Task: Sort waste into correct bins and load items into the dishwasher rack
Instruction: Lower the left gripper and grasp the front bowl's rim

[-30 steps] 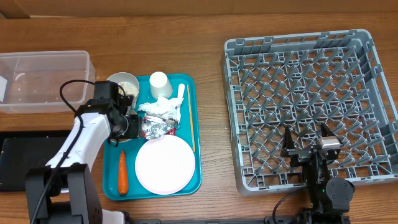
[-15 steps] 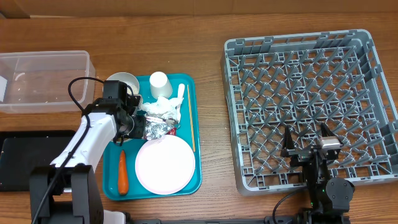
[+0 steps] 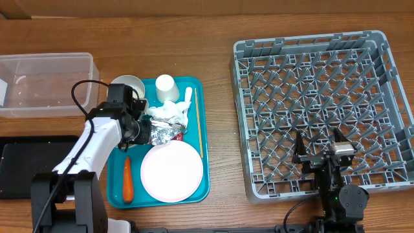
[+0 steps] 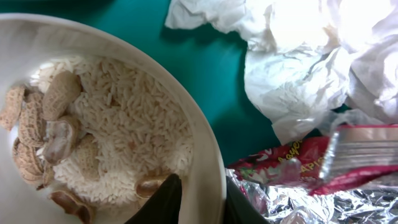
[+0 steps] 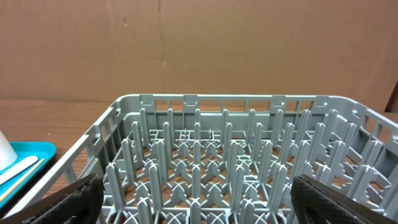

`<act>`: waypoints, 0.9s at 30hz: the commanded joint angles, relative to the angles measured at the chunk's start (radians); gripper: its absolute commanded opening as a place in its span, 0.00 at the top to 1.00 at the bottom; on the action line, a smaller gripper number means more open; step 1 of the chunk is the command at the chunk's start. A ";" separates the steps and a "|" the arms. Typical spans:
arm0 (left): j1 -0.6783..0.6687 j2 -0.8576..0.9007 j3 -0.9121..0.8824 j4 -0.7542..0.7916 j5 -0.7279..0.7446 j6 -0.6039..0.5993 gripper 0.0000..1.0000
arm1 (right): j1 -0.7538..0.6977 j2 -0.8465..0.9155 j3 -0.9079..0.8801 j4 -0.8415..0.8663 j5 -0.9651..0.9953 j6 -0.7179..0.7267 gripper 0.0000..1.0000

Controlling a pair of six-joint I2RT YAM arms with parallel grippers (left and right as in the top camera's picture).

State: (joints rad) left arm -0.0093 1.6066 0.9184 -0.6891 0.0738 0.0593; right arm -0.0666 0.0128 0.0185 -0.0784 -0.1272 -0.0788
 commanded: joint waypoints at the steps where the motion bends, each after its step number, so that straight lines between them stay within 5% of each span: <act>1: -0.003 0.003 -0.006 -0.006 -0.007 0.005 0.78 | -0.006 -0.010 -0.010 0.006 -0.006 0.000 0.00; 16: -0.003 0.003 0.022 -0.042 -0.008 -0.005 0.96 | -0.006 -0.010 -0.011 0.006 -0.006 0.000 0.00; 27: -0.003 0.002 0.111 -0.124 -0.030 -0.050 0.96 | -0.006 -0.010 -0.011 0.006 -0.006 0.000 0.00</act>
State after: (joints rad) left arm -0.0135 1.6058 0.9989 -0.7971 0.0589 0.0509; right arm -0.0666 0.0128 0.0185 -0.0776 -0.1272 -0.0784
